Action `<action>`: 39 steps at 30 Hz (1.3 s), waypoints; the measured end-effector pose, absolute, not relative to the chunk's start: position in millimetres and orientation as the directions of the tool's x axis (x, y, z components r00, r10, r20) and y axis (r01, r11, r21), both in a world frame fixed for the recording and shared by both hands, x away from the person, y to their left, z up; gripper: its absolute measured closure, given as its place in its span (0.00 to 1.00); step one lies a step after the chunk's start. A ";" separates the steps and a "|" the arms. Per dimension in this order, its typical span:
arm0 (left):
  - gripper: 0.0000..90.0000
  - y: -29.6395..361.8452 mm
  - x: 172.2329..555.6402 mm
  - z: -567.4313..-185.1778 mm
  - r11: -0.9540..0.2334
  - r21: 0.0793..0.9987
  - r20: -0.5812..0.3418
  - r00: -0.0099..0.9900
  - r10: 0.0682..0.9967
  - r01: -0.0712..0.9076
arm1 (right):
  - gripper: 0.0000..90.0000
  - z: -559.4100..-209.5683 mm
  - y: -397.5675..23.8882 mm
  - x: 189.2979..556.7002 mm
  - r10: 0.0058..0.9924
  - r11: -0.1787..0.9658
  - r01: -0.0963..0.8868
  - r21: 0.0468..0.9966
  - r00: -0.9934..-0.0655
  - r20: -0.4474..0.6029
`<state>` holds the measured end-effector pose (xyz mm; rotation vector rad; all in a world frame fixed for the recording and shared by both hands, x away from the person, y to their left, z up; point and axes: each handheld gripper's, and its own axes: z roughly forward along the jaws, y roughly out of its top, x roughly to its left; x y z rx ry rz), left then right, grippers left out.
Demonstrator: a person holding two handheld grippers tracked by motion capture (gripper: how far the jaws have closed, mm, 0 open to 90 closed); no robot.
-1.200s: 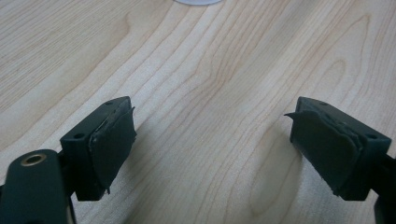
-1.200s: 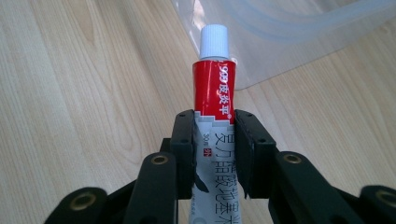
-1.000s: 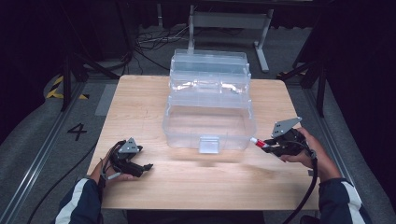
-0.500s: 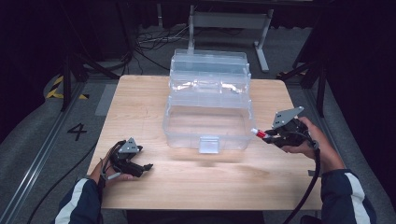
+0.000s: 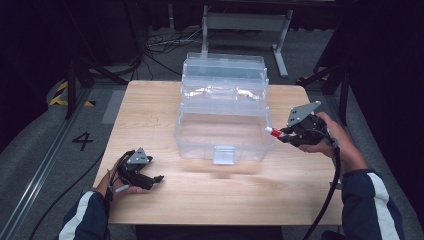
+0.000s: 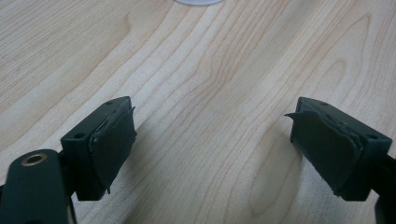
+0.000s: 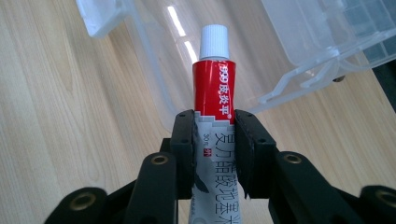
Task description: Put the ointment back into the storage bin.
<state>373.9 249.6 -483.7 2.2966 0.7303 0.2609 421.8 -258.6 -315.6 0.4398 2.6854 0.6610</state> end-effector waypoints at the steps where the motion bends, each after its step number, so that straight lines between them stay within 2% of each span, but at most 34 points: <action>1: 0.16 249.6 373.8 -483.6 -0.594 0.679 -0.019 0.820 0.573 0.431 | 0.79 -314.5 -256.8 423.0 0.366 0.847 0.209 0.488 -0.896 -0.252; 20: 0.16 249.5 373.9 -483.8 -0.594 0.680 -0.020 0.820 0.572 0.430 | 0.79 -302.4 -213.5 444.1 0.295 0.889 0.163 0.427 -0.919 -0.264; 39: 0.16 249.6 374.0 -483.7 -0.594 0.680 -0.019 0.821 0.571 0.430 | 0.79 -311.8 -177.2 459.6 0.233 0.917 0.128 0.377 -0.941 -0.246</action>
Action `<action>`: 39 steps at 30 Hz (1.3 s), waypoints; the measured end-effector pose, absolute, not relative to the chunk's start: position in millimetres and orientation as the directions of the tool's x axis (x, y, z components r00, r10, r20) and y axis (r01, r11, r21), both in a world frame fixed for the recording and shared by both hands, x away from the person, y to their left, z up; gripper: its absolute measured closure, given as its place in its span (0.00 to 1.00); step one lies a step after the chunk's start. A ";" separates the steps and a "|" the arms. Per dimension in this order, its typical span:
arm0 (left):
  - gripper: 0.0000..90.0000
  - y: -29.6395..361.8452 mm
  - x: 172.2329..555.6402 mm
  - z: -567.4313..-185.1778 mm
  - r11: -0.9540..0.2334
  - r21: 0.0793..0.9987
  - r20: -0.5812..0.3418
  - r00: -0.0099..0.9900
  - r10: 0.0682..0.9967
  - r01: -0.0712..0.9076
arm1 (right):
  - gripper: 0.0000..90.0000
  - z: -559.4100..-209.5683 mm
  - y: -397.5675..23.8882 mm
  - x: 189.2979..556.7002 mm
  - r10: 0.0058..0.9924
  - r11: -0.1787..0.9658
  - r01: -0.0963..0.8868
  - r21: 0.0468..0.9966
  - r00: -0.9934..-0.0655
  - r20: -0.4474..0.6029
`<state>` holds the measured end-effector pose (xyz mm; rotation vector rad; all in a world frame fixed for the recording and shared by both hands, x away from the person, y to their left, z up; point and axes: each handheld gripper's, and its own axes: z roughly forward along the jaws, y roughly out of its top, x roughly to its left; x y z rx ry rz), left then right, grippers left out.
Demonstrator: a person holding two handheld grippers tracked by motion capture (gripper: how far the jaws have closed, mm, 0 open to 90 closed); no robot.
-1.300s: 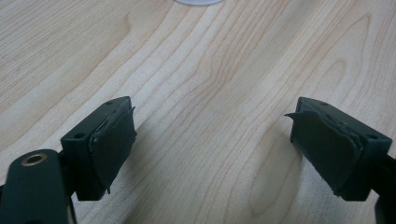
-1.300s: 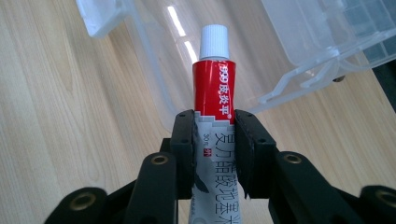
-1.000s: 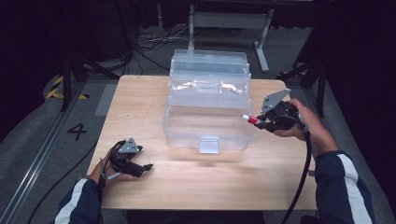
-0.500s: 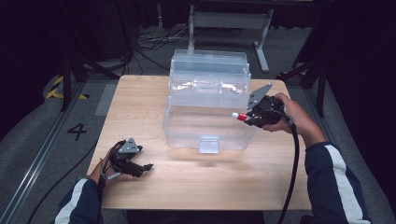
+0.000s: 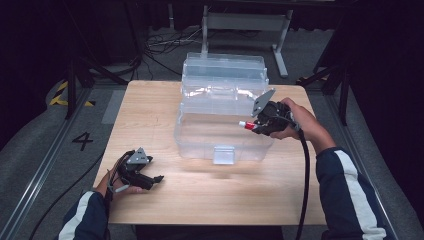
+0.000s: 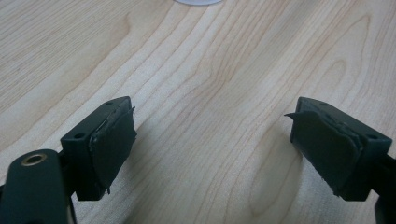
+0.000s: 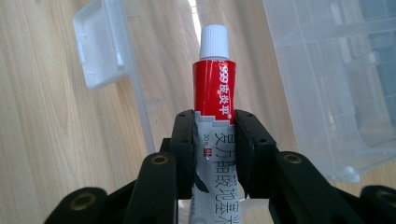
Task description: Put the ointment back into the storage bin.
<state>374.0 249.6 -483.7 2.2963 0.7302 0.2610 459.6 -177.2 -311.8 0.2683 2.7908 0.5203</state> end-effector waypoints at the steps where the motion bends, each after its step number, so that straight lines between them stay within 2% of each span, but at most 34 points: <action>1: 0.16 249.5 373.9 -483.8 -0.594 0.680 -0.019 0.820 0.571 0.430 | 0.79 -313.3 -175.3 460.7 0.228 0.918 0.126 0.375 -0.943 -0.241; 20: 0.16 249.5 373.9 -483.8 -0.593 0.681 -0.019 0.820 0.572 0.430 | 0.79 -337.9 -146.5 480.0 0.197 0.937 0.127 0.324 -0.961 -0.196; 39: 0.16 249.5 374.0 -483.8 -0.594 0.680 -0.020 0.821 0.571 0.430 | 0.79 -371.0 -135.6 496.9 0.171 0.957 0.132 0.257 -0.976 -0.135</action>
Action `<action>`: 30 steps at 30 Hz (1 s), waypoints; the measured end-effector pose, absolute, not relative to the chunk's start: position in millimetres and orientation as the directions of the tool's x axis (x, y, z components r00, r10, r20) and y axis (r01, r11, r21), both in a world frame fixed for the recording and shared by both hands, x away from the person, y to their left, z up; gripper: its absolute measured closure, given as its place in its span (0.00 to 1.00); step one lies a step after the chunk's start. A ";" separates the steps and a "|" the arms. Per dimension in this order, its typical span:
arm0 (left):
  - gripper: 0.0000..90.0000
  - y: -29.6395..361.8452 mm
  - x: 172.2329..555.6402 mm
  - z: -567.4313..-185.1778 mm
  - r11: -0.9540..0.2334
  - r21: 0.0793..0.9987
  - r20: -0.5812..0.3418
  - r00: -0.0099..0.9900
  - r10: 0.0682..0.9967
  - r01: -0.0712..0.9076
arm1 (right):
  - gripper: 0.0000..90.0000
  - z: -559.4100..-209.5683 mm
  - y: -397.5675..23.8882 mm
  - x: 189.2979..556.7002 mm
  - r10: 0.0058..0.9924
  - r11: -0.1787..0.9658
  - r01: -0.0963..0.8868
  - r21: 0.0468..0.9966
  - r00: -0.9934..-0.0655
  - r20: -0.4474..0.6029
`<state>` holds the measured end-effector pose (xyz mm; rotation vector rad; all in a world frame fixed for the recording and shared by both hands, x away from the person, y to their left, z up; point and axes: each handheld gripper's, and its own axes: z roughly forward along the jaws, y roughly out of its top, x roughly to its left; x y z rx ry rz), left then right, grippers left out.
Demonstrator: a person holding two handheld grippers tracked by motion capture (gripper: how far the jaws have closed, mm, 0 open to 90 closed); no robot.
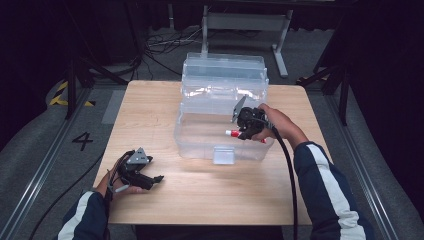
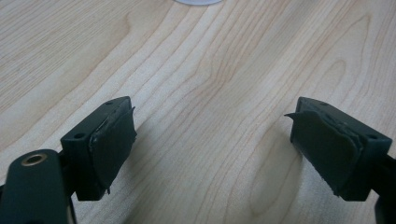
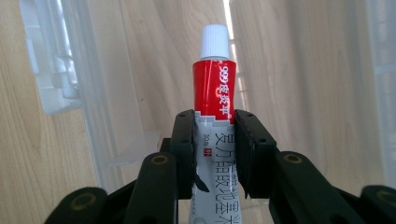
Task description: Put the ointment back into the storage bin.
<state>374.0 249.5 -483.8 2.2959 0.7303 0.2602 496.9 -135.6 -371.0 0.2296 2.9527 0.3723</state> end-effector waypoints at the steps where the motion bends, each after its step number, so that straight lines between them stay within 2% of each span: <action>1: 0.16 249.6 374.0 -483.8 -0.594 0.680 -0.020 0.821 0.571 0.430 | 0.79 -372.2 -135.5 496.8 0.173 0.957 0.136 0.256 -0.976 -0.129; 19: 0.16 249.5 373.9 -483.9 -0.593 0.681 -0.020 0.820 0.572 0.430 | 0.78 -384.9 -138.9 495.5 0.151 0.972 0.129 0.195 -0.983 -0.105; 30: 0.16 249.5 373.9 -483.8 -0.594 0.680 -0.019 0.820 0.572 0.430 | 0.78 -387.7 -138.8 495.1 0.148 0.973 0.127 0.192 -0.984 -0.097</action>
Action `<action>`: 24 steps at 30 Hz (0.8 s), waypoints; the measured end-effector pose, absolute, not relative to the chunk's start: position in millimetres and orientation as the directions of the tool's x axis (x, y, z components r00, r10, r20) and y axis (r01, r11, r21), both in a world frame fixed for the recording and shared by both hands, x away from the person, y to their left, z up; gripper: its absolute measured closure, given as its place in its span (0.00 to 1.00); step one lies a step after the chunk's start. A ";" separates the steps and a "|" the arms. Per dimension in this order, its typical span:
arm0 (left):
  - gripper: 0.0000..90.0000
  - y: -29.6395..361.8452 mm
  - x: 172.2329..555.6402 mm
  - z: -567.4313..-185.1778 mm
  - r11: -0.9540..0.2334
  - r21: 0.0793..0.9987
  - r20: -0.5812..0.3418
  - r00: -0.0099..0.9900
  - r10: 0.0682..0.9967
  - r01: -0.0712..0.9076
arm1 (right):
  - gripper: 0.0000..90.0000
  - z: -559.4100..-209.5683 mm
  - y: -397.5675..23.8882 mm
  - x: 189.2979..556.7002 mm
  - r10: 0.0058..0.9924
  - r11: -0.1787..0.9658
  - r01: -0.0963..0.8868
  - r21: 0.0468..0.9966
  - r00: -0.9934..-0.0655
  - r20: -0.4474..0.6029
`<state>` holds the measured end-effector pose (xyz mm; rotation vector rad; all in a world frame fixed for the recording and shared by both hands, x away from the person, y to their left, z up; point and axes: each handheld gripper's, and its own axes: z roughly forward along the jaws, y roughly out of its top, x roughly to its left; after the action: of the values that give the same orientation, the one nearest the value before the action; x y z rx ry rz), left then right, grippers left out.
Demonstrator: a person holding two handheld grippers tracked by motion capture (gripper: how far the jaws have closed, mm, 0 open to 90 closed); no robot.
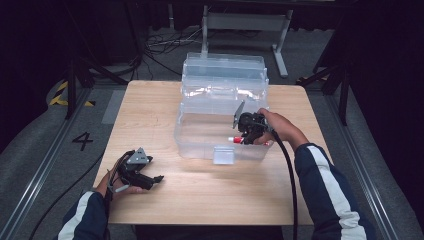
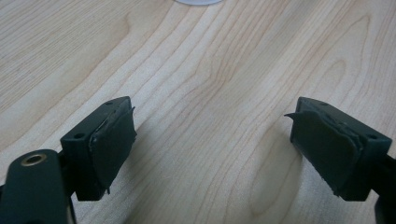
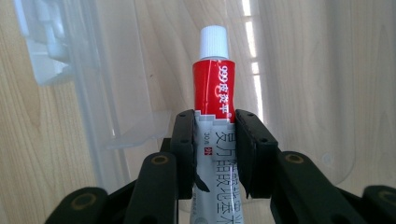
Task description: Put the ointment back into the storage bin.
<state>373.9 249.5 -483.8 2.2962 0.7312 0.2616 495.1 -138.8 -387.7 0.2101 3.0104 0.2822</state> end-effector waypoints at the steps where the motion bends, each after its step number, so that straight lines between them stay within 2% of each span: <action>1: 0.16 249.5 373.9 -483.7 -0.594 0.680 -0.019 0.820 0.572 0.430 | 0.77 -387.9 -138.6 494.9 0.146 0.973 0.126 0.192 -0.985 -0.093; 14: 0.16 249.4 373.9 -483.9 -0.593 0.681 -0.020 0.819 0.573 0.431 | 0.72 -374.3 -151.6 492.8 0.188 0.957 0.151 0.248 -0.973 -0.132; 18: 0.16 249.1 373.8 -483.7 -0.592 0.681 -0.015 0.817 0.576 0.431 | 0.69 -368.0 -160.0 490.0 0.228 0.930 0.171 0.325 -0.963 -0.144; 20: 0.16 248.7 373.6 -483.5 -0.593 0.679 -0.014 0.815 0.580 0.433 | 0.65 -364.3 -166.1 488.8 0.273 0.908 0.198 0.370 -0.948 -0.165; 24: 0.17 245.8 373.5 -480.7 -0.598 0.658 -0.016 0.803 0.596 0.457 | 0.63 -356.2 -182.6 481.1 0.322 0.845 0.199 0.497 -0.930 -0.175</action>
<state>373.5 245.8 -480.7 2.3159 0.7738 0.2699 481.1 -182.6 -356.2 0.3976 2.7711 0.7064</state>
